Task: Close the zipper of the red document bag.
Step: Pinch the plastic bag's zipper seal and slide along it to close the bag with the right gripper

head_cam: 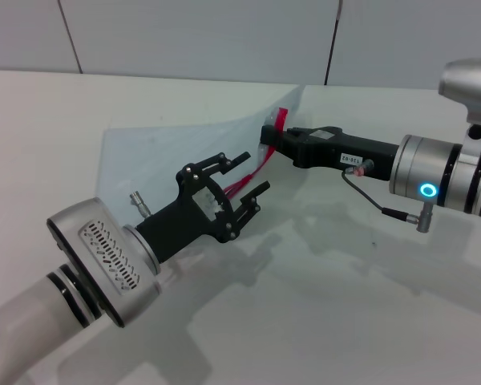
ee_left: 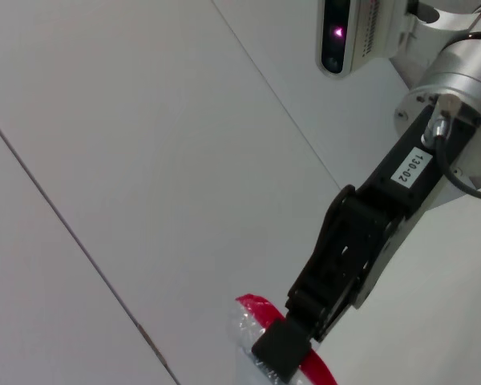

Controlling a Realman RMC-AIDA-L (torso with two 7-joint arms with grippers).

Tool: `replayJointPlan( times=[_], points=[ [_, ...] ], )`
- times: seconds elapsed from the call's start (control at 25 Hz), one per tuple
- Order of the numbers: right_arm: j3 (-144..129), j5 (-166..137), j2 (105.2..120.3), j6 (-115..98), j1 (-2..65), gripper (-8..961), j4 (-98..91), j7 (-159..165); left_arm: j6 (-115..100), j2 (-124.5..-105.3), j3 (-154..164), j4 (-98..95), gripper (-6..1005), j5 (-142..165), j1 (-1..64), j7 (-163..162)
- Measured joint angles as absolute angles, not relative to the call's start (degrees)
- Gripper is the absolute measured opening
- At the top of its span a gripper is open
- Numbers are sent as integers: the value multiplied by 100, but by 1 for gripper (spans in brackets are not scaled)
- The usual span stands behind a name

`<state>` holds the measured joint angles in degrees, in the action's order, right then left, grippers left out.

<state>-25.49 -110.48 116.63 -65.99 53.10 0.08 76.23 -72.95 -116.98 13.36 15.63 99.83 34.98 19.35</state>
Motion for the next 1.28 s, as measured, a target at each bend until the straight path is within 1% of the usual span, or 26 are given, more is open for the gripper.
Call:
replayJointPlan(
  times=[0.4, 0.6, 0.72, 0.96, 1.16, 1.28],
  points=[
    [-2565, -11057, 11663, -6677, 5308, 25, 8, 7619, -7295, -11698, 1336, 1565, 429, 9982, 3476, 2082],
    [-2579, -11065, 11662, -6680, 5308, 26, 9, 7619, -7295, -11698, 1336, 1563, 323, 9978, 3471, 2087],
    [-2590, -11071, 11662, -6680, 5308, 27, 8, 7619, -7295, -11699, 1336, 1561, 236, 9977, 3471, 2088],
    [-2629, -11074, 11663, -6680, 5310, 28, 8, 7619, -7295, -11698, 1336, 1550, 177, 9975, 3471, 2091],
    [-2629, -11075, 11663, -6680, 5301, 29, 9, 7620, -7189, -11695, 1336, 1550, 79, 9975, 3483, 2092],
    [-2627, -11075, 11663, -6680, 5290, 29, 2, 7620, -7152, -11696, 1336, 1552, 79, 9975, 3490, 2092]
  ],
)
